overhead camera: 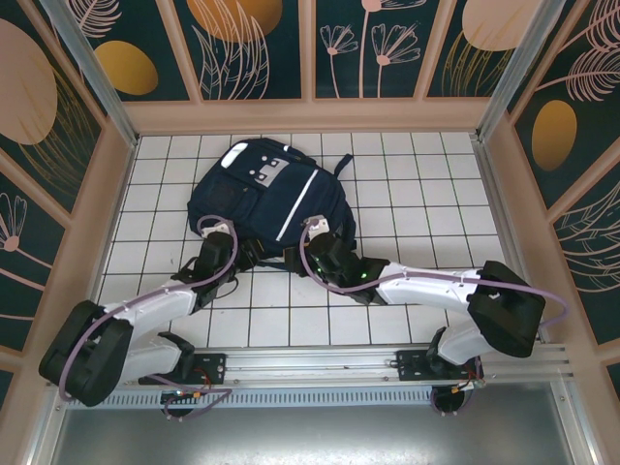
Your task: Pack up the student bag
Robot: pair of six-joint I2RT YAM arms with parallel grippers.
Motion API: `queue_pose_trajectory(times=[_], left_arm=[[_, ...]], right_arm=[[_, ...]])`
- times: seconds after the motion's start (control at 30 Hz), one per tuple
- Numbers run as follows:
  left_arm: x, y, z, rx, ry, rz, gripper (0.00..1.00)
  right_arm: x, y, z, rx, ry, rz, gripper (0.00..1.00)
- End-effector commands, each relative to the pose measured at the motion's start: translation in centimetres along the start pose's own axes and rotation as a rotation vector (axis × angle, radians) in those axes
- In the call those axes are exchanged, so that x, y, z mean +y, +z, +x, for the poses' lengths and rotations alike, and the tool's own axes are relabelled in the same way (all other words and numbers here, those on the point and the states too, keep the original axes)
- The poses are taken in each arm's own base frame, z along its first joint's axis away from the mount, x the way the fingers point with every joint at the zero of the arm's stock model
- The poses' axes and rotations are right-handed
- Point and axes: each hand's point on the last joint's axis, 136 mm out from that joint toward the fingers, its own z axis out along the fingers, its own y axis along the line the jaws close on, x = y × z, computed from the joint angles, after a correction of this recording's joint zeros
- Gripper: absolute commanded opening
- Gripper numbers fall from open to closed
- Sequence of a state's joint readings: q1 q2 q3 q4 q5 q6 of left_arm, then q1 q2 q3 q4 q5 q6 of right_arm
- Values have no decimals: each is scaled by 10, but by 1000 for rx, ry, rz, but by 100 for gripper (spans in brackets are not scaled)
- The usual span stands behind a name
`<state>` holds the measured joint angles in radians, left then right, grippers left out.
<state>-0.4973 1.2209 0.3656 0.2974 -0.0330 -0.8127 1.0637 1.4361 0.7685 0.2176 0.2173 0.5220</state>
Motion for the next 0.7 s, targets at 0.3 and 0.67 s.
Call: queue_pose_trajectory(times=[0.3, 0.67], left_arm=[[-28, 11, 3, 40, 59, 141, 47], [-51, -18, 33, 150, 81, 346, 44]], right_arm=[[-11, -6, -5, -30, 19, 11, 45], [-14, -5, -4, -28, 28, -3, 45]])
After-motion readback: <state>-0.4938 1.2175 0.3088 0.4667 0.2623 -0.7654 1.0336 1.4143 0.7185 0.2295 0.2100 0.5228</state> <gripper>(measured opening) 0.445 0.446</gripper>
